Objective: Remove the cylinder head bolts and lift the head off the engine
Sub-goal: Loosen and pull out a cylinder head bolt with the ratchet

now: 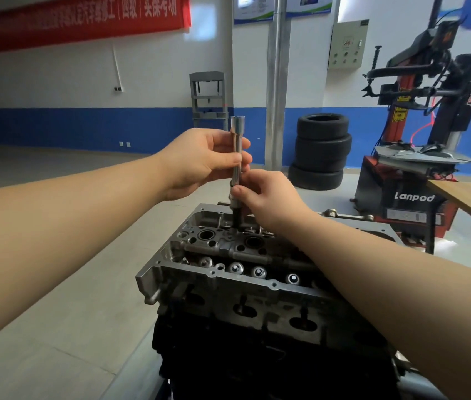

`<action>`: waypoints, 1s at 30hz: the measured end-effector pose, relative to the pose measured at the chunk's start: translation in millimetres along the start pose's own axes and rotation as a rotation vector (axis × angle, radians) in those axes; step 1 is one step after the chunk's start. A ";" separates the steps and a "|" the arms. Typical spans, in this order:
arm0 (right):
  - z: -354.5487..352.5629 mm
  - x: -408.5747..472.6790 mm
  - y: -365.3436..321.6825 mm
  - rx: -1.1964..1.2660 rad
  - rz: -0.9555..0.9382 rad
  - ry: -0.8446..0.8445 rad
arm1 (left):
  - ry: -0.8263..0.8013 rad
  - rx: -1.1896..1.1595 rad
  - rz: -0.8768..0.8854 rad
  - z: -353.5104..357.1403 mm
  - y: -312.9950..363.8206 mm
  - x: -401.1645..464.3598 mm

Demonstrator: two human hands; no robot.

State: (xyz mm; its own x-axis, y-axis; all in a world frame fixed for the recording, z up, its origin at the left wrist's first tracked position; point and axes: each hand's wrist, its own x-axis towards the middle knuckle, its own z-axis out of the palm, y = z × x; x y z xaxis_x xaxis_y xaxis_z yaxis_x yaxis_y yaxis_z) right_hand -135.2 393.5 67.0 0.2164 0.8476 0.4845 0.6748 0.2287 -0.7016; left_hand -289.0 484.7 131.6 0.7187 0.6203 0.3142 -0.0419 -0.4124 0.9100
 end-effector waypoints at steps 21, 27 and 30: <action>2.4 2.8 5.2 0.129 0.025 0.023 | 0.233 0.239 0.120 7.6 2.4 0.7; -2.0 3.6 1.2 0.034 -0.072 0.064 | -0.062 -0.157 0.028 1.8 4.6 -1.7; 0.7 2.6 -1.8 0.071 -0.070 0.015 | 0.006 -0.061 0.072 -2.2 6.1 -1.3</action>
State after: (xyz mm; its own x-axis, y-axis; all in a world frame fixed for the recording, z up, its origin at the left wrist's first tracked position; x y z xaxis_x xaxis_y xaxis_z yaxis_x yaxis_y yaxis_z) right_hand -136.4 395.7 69.1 0.1818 0.8212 0.5409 0.6373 0.3205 -0.7008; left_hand -291.8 482.9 137.3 0.7081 0.5947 0.3807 -0.1356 -0.4146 0.8999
